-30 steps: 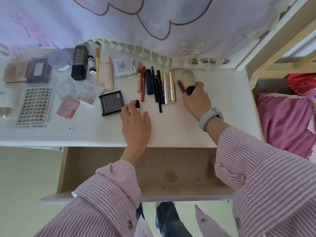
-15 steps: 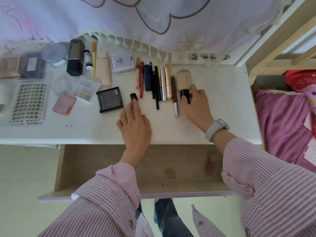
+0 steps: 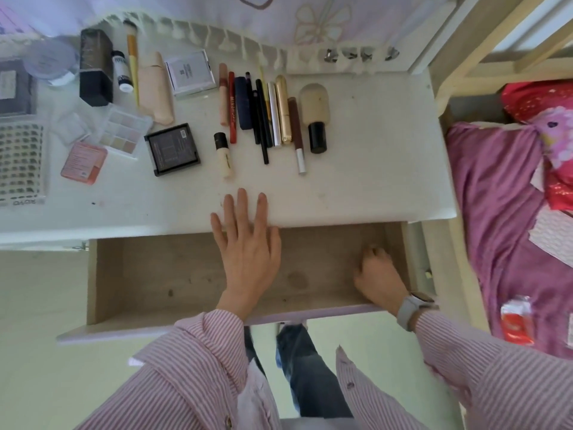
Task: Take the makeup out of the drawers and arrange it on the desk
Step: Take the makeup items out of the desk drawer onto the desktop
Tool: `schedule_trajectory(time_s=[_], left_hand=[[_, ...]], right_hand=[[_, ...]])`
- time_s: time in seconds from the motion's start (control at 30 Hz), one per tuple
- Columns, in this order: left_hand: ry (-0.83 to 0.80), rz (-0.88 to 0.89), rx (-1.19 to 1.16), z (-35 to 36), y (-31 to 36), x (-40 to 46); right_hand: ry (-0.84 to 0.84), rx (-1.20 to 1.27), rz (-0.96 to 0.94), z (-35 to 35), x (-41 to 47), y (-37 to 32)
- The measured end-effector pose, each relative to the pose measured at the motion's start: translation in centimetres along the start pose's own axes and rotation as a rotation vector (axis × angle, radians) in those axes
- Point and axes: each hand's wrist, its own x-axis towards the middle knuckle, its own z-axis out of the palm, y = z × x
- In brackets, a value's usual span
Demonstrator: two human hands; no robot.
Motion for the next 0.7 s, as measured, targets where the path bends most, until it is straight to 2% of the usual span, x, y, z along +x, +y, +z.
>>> schedule_trajectory(time_s=[0.1, 0.2, 0.3, 0.37, 0.43, 0.53, 0.6, 0.7], left_hand=[[-0.008, -0.009, 0.027, 0.2, -0.1, 0.0], [-0.018, 0.006, 0.057, 0.1, -0.4, -0.1], [-0.029, 0.013, 0.082, 0.1, -0.6, -0.1], [-0.031, 0.017, 0.091, 0.1, -0.6, 0.0], [-0.038, 0.015, 0.09, 0.1, -0.5, 0.0], [-0.051, 0.02, 0.089, 0.0, -0.5, 0.0], [-0.054, 0.037, 0.085, -0.2, -0.8, 0.1], [-0.028, 0.081, 0.032, -0.9, -1.5, -0.1]], right_hand=[[-0.082, -0.11, 0.176, 1.1, 2.7, 1.2], [-0.116, 0.038, 0.284, 2.1, 4.5, 1.1], [-0.101, 0.074, 0.313, 2.2, 4.8, 0.7], [-0.134, 0.064, 0.208, 1.5, 4.1, -0.1], [-0.164, 0.102, 0.017, 0.3, 2.4, -1.2], [-0.144, 0.297, -0.249, -1.6, -1.4, -3.0], [-0.064, 0.429, -0.437, -2.9, -3.2, -4.1], [0.232, 0.472, -0.631, -5.0, -4.0, -6.2]])
